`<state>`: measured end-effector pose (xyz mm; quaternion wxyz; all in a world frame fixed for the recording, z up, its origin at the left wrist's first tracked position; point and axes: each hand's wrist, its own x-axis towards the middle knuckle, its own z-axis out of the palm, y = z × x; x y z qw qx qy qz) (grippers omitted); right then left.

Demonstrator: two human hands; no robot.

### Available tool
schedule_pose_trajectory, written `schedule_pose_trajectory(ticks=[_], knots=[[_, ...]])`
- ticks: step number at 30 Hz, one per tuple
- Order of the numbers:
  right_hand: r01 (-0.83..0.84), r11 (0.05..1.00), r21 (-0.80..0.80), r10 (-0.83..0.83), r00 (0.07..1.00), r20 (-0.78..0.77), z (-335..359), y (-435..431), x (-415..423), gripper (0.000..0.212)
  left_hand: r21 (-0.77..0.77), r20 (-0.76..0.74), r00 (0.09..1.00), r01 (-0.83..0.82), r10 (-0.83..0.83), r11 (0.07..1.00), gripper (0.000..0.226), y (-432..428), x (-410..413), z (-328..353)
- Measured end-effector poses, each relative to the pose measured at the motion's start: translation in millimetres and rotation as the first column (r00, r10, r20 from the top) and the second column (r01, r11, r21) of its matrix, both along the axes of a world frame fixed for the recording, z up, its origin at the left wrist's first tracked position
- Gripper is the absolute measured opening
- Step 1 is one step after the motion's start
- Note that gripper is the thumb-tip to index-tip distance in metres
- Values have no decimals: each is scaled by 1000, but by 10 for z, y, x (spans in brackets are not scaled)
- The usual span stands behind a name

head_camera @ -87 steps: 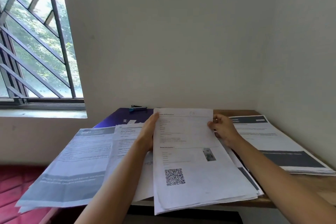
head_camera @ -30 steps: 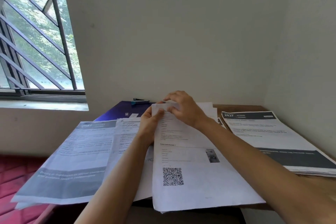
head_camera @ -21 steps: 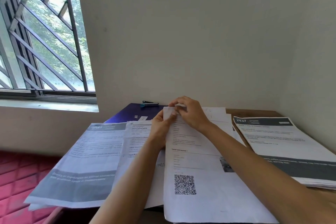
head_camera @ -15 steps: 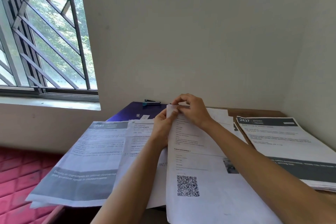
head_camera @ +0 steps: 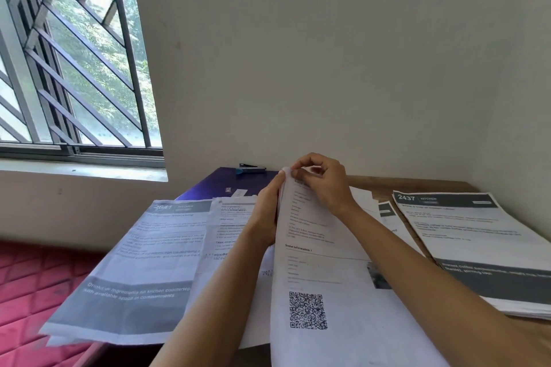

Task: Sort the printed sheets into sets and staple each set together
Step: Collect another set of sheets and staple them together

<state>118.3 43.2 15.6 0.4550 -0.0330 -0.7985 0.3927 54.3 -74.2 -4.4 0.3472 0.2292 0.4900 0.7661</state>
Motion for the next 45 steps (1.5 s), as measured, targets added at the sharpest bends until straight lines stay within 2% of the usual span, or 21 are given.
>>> schedule_pose_trajectory(ticks=[7, 14, 22, 30, 34, 41, 45], knots=[[-34, 999, 25, 34, 999, -17, 39, 28, 31, 2, 19, -19, 995, 97, -97, 995, 39, -39, 32, 40], [-58, 998, 3, 58, 997, -46, 67, 6, 36, 12, 27, -44, 995, 95, -94, 995, 36, -51, 60, 56], [-59, 997, 49, 62, 996, -61, 52, 25, 14, 10, 49, -29, 993, 117, -116, 992, 33, -66, 77, 77], [-61, 998, 23, 62, 995, -80, 34, 13, 2, 18, 70, -18, 993, 118, -117, 991, 30, -61, 93, 83], [-66, 998, 14, 67, 995, -74, 28, 10, -2, 15, 55, -14, 994, 108, -107, 993, 31, -65, 94, 85], [-88, 996, -17, 87, 993, -76, 40, -30, 29, 14, 32, -30, 996, 89, -88, 995, 35, -59, 83, 80], [-120, 983, -140, 113, 992, -59, 55, -39, 52, 12, 24, -34, 994, 107, -106, 994, 36, -64, 82, 79]])
